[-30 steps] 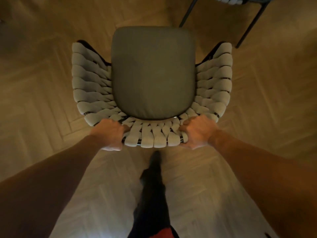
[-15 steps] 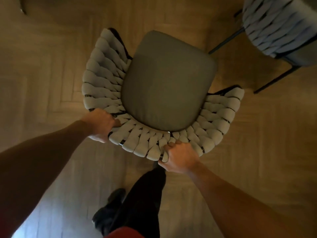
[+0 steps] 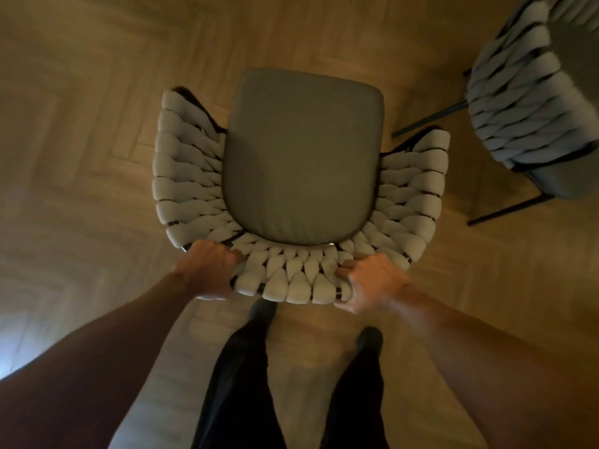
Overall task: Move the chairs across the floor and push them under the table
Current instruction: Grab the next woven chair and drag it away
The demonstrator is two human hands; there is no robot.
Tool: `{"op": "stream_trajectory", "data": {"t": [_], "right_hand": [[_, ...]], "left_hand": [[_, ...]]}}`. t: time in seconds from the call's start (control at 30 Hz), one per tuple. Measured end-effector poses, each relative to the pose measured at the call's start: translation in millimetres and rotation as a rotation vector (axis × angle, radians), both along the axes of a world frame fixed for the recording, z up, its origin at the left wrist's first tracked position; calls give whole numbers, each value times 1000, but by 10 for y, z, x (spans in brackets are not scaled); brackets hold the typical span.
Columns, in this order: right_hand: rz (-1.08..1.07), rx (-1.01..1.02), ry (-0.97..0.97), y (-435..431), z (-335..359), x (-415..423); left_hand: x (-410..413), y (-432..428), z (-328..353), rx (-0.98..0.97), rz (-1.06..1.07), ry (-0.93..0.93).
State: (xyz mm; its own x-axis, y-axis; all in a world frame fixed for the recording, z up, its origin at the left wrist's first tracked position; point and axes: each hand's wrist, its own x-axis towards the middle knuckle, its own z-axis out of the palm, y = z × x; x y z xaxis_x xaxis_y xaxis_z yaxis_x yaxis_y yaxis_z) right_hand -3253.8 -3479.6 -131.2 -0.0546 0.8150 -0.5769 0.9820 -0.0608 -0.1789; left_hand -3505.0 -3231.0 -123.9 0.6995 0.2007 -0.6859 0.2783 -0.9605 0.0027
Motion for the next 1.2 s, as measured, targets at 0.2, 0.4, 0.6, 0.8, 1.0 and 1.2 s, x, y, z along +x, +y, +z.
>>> {"op": "stream_trajectory", "data": {"t": [0.2,0.4,0.6,0.8,1.0,1.2], "right_hand": [[190,64,5,169,-93,1089],[276,105,30,519,-168,1645],[332,146,45,919,-185,2015],[348,134,32,1828,-258,2616],[415,137,16,2837,-112,3245],[447,137,-6,3784,2,3805]], "left_hand": [[596,-367,-105,-33,168,-10],[986,-185,-152,5,201,-7],[1290,135,-134,-12,221,-1],[1741,785,-168,28,250,-89],[2253,1542,-221,28,279,-186],[2829,2317,-147,20,359,-231]]}}
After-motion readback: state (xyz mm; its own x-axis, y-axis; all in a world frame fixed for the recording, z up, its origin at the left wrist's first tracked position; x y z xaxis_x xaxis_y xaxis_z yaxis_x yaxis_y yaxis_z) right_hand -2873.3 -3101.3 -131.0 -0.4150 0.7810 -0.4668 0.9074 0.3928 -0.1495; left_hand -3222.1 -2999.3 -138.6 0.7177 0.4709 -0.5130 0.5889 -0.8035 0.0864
